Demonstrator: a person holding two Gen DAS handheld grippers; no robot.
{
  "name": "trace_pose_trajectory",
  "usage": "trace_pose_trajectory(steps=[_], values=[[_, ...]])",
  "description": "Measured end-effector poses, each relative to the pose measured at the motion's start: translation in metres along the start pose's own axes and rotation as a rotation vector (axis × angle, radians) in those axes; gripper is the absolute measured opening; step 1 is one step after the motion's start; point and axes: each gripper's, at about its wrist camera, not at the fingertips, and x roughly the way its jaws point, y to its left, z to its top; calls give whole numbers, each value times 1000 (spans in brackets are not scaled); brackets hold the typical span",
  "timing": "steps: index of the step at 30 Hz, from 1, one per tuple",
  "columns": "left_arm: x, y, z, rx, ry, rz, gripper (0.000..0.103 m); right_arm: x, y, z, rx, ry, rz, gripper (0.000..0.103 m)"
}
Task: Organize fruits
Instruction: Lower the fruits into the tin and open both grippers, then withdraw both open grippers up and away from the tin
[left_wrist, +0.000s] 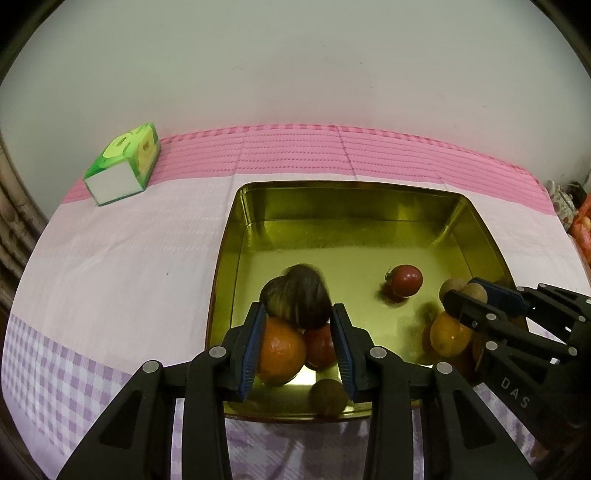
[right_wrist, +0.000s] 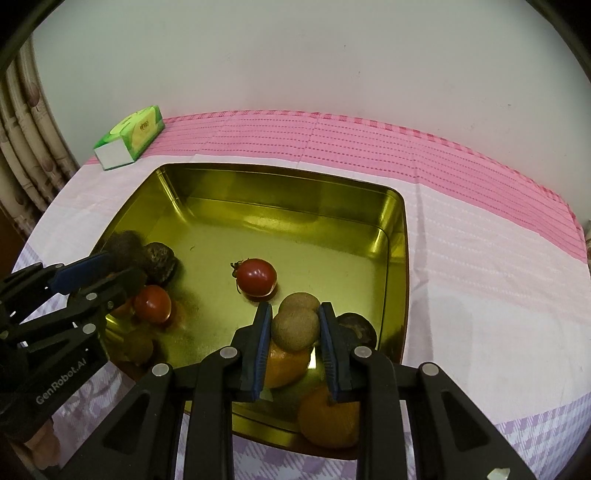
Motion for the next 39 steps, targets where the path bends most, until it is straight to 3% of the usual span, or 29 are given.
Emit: trace_pose_trajectory(steps=[13,20,31,36,39], values=[[2,-3,1,3,4,-4,37,-3,-1,-1,9,1,4,25],[-2,-3,-1,1,11,-6,38,-11,3,0,13,-19,2,39],[-18,1,-7,4,-11,23,40,-33,12,0,21,-73,-31,78],[-28,4,-13,-10,-17,41,46,-44,17,-6,1,-88,-66,96],[-34,6,-17,-11,-24,54,50,-51,18,-11,-3,-91,-77,101]])
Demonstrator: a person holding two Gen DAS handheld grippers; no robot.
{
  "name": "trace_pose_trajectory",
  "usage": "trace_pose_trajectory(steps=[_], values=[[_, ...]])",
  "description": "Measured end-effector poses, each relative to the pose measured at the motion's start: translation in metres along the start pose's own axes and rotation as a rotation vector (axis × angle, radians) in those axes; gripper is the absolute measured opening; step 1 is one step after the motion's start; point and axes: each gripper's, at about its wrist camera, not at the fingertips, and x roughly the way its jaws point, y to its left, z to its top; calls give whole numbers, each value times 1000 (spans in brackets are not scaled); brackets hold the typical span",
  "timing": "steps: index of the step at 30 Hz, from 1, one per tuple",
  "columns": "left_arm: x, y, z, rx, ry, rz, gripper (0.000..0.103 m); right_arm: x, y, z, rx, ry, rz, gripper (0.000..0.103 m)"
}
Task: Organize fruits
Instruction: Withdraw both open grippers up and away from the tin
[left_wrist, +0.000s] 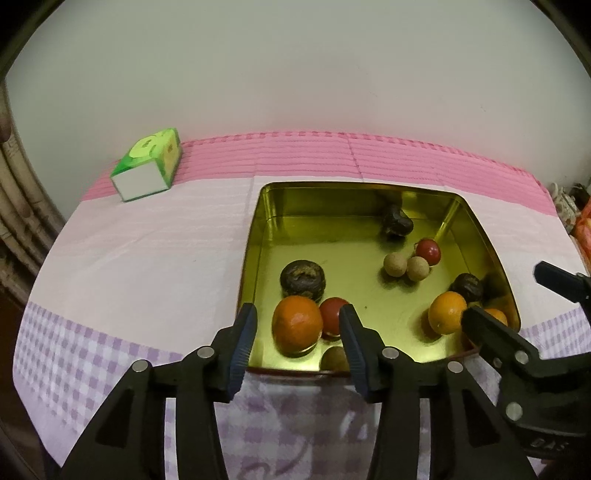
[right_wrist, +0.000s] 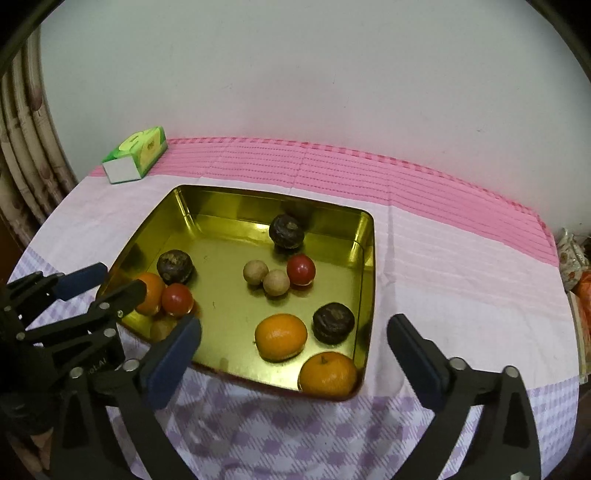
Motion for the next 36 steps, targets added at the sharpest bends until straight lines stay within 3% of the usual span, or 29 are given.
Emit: trace_pose_trajectory(steps=[13,36], values=[[-16,11,-18,-18,-10,72,57,-20,-8,-18,54,4,2,102],[-23,4,-24,-16,-10,68,57,-21,-2,-36,30,17,-8,102]])
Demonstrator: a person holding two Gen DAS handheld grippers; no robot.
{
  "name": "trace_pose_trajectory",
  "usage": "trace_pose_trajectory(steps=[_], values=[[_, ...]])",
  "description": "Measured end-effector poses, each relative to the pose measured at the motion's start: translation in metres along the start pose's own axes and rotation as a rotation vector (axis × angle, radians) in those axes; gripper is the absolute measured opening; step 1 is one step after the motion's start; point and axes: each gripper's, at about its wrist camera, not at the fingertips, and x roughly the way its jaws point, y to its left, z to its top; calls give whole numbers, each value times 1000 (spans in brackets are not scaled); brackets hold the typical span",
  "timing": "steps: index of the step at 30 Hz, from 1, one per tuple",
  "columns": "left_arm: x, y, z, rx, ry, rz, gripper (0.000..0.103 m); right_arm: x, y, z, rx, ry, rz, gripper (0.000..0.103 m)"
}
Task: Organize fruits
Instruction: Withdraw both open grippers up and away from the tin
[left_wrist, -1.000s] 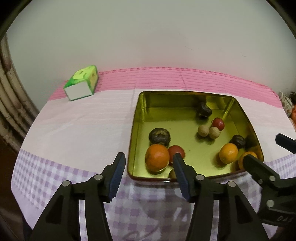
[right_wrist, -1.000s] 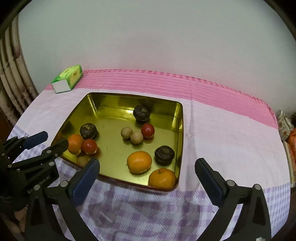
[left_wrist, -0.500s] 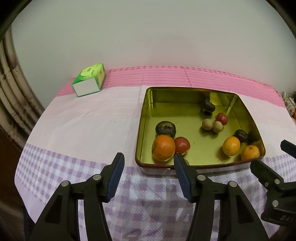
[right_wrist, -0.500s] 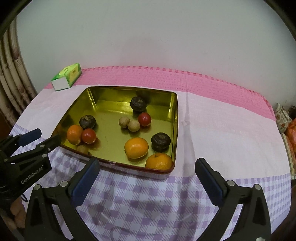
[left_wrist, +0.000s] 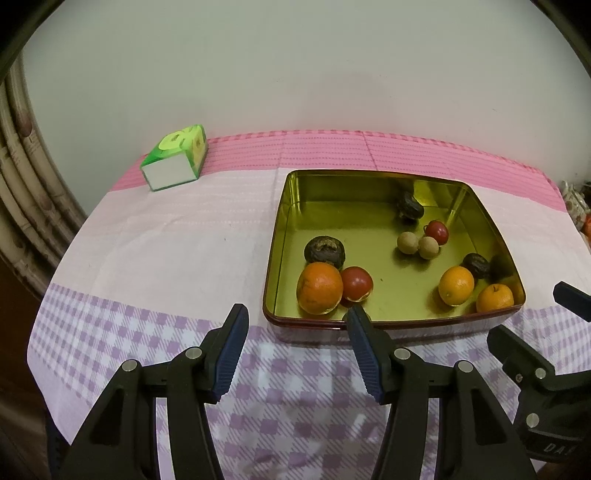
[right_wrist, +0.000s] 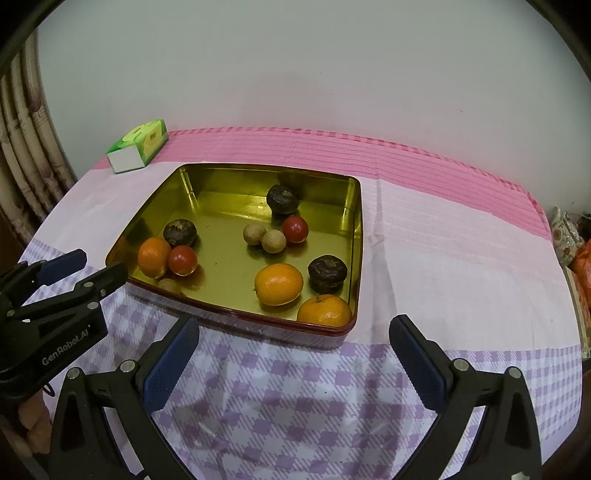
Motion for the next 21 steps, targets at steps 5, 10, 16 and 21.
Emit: trace_pose_trajectory(steps=[5,10,16,21], values=[[0,-1,-1,-3,3,-3,57,0,1,-1,-1,4,1,102],[-1,-1,-1,-4,3,-5,57,0,2,-2,-1,7,4,102],[1,-3,-2,0,11,-8,57,1,2,-3,0,14,8,102],[1,-4,-2,3,11,-9,57,1,2,-4,2,17,9,102]])
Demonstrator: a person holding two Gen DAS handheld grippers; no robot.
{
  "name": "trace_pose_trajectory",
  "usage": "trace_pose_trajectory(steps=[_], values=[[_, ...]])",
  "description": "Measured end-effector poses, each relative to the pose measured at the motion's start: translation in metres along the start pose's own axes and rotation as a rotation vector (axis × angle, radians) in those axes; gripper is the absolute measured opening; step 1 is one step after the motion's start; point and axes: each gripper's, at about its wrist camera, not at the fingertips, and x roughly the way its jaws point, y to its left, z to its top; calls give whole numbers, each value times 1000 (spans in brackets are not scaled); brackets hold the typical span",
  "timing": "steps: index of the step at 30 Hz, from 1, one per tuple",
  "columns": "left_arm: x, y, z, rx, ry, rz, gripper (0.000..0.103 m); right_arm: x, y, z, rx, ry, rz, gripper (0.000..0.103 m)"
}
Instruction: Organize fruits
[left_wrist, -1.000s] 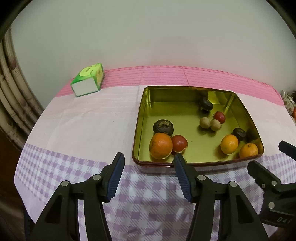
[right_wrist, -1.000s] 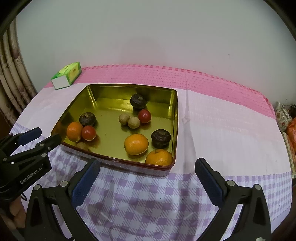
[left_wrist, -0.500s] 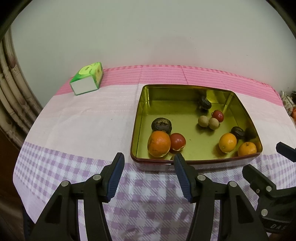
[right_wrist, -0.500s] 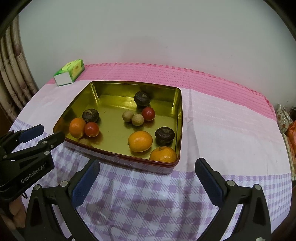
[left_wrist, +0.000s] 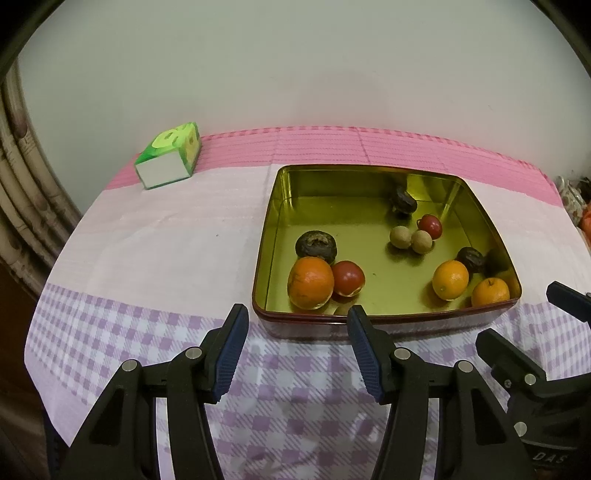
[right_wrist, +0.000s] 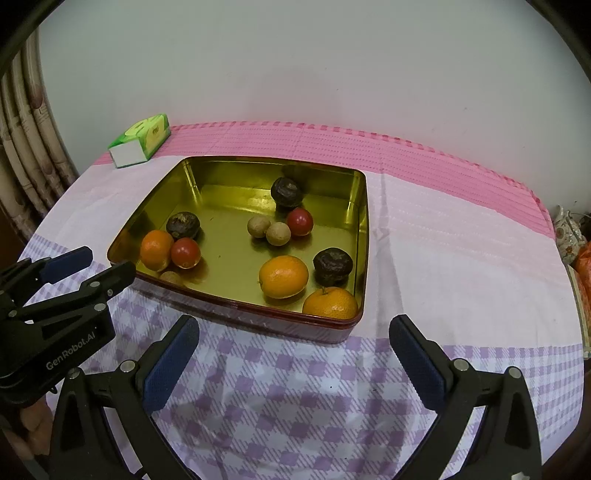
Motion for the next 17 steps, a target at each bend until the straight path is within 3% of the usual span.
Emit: trace_pose_trajectory(steps=[17], values=[[-1,-1,1,-2,0,-17,57,1,0,-1,10,12,4,102]])
